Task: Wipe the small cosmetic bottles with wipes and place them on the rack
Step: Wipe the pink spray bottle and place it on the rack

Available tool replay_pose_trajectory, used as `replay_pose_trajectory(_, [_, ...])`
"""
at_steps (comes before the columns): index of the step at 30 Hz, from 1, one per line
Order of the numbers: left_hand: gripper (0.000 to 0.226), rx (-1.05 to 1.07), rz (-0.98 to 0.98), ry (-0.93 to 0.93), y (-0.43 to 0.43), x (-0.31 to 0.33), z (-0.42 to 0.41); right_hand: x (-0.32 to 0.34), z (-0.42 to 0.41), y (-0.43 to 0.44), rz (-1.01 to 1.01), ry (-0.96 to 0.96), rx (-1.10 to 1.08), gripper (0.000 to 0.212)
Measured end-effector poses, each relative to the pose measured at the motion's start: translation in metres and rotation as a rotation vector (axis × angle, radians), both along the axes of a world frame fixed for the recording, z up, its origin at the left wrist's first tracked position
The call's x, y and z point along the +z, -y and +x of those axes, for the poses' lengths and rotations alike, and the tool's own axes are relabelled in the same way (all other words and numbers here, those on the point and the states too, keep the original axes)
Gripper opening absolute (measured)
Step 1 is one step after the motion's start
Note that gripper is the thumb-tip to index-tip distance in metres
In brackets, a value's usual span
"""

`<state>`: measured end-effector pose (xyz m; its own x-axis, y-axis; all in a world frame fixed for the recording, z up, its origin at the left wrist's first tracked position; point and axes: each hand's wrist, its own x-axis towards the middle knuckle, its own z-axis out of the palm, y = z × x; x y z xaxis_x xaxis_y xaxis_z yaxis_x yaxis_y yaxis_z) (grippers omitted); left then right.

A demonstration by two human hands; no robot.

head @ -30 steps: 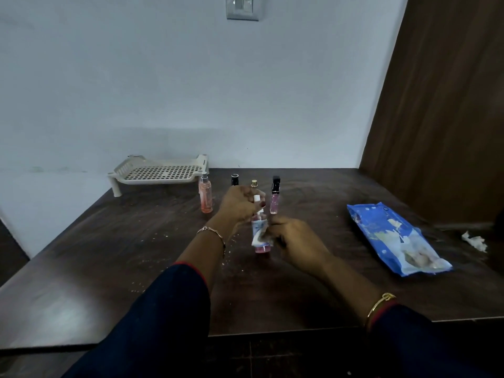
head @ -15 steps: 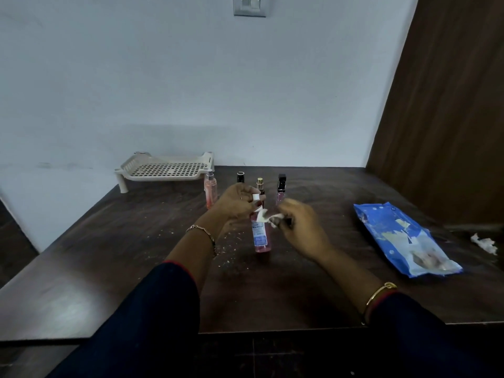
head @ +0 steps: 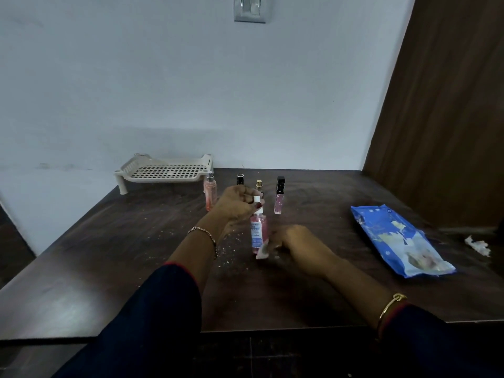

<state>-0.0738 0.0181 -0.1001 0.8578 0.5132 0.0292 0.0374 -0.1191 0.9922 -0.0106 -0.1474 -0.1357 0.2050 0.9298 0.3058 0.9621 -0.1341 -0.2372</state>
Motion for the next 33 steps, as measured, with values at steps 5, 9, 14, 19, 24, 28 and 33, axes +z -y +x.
replay_pose_trajectory(5, [0.018,0.032,0.006,-0.038,-0.005,-0.002,-0.002,0.006,0.011,-0.019,0.420,-0.201,-0.232,0.020])
replay_pose_trajectory(9, [0.022,0.036,-0.064,-0.049,-0.012,-0.004,-0.003,-0.013,0.007,-0.026,0.321,-0.200,-0.153,0.024])
replay_pose_trajectory(14, [0.023,0.039,-0.132,-0.039,-0.016,-0.007,-0.004,-0.020,0.004,-0.012,0.173,-0.151,-0.109,0.018])
replay_pose_trajectory(19, [0.021,0.022,-0.033,-0.036,-0.007,-0.001,-0.003,-0.014,0.008,-0.002,-0.007,-0.089,-0.032,0.020])
replay_pose_trajectory(24, [0.020,0.019,-0.010,-0.021,-0.010,0.001,-0.012,-0.019,0.004,-0.006,0.229,-0.388,-0.193,0.018])
replay_pose_trajectory(28, [0.028,0.083,0.028,-0.007,-0.025,0.012,-0.030,-0.014,0.003,-0.019,0.334,-0.658,-0.205,0.014])
replay_pose_trajectory(33, [0.021,0.251,0.052,0.061,-0.069,0.034,-0.050,-0.003,-0.010,-0.045,0.454,-0.826,-0.180,0.028])
